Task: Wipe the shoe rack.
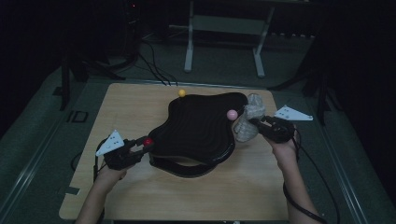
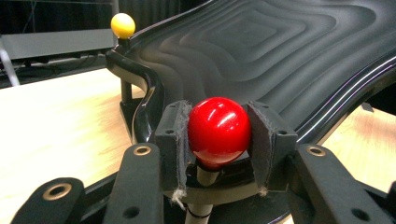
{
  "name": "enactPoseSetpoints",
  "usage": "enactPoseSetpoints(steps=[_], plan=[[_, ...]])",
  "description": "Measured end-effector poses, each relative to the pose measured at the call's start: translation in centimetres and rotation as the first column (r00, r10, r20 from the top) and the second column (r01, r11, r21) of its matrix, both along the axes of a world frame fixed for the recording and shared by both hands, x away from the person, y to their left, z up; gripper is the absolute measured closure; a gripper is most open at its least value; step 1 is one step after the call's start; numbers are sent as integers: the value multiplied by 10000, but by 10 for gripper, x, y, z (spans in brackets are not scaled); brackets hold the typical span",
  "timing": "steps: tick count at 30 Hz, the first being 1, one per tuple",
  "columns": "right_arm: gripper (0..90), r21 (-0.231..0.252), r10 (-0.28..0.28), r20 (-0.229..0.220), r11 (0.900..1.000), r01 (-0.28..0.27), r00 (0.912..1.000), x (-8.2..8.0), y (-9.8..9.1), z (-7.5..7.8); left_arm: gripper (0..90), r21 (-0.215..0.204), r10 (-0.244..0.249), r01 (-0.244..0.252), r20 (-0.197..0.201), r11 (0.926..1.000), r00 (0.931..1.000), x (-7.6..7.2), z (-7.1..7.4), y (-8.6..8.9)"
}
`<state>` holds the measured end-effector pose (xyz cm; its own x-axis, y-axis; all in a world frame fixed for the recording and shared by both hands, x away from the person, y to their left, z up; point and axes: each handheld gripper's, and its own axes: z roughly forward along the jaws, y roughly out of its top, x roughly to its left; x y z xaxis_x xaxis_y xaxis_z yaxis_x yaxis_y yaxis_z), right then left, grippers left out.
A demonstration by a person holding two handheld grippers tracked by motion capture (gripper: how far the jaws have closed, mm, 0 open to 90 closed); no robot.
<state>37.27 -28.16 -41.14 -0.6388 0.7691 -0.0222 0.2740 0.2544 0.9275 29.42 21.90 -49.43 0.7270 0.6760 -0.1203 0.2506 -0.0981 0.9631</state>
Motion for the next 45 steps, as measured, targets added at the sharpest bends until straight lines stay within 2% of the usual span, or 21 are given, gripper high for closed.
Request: enactPoseSetpoints(steps=[2,6,8,10,13,14,15,17,19,21,23,25,27,30,32,34,36,41,44,45], plan=[[688,141,-165,143,9998,163,9998,0,-6,6,599,48,-25,25,9,10000,10000,0,0,0],[688,671,-409,812,9971,355,9959,0,-11,35,599,45,-7,7,24,10000,10000,0,0,0],[687,774,-341,1062,9967,260,9938,2,-9,49,599,154,-22,21,25,9999,10000,0,1,0],[687,668,-213,1063,9977,142,9941,7,-2,54,599,136,15,-15,31,9999,10000,0,1,0],[688,491,-124,849,9988,83,9963,14,4,49,599,114,-8,7,25,9999,10000,0,1,0],[689,331,-148,710,9994,125,9974,17,6,44,599,170,-18,17,12,9999,10000,0,1,0],[695,297,-240,410,9993,227,9989,23,6,31,599,139,-18,18,9,9999,10000,0,1,0],[695,413,-349,121,9986,344,9993,26,1,22,599,112,-67,67,30,9999,10000,0,1,0],[694,65,-621,-30,9980,621,9981,30,-2,18,599,191,-116,115,35,9998,9999,1,1,0],[694,86,-733,29,9973,733,9973,32,-5,22,599,152,-99,98,34,9998,9999,1,1,0],[694,308,-863,413,9959,851,9954,33,-6,35,599,102,-115,114,30,9999,9999,1,0,1],[693,521,-840,737,9954,803,9937,36,-4,47,599,168,-107,107,16,9998,9999,1,1,0],[693,581,-745,823,9959,698,9938,42,-1,53,599,97,-93,93,24,9999,10000,1,0,0],[697,230,-455,638,9988,441,9969,52,10,49,599,132,-79,79,12,9999,10000,1,1,0],[712,-143,-484,662,9987,494,9966,56,16,40,599,85,-81,81,22,9999,10000,0,0,0],[714,130,-497,511,9987,491,9975,58,12,36,599,119,-100,100,11,9999,9999,1,0,0],[714,-147,-621,371,9979,627,9974,62,11,35,598,168,-95,94,46,9998,9999,0,0,0],[709,131,-384,588,9992,376,9975,61,14,50,598,164,-80,79,45,9998,10000,1,1,-1],[713,-203,-311,361,9993,319,9989,68,20,48,598,105,-85,85,-1,9999,10000,1,0,-1],[716,-280,-399,418,9988,411,9983,68,21,44,598,151,-86,86,-18,9998,10000,1,1,-1]])
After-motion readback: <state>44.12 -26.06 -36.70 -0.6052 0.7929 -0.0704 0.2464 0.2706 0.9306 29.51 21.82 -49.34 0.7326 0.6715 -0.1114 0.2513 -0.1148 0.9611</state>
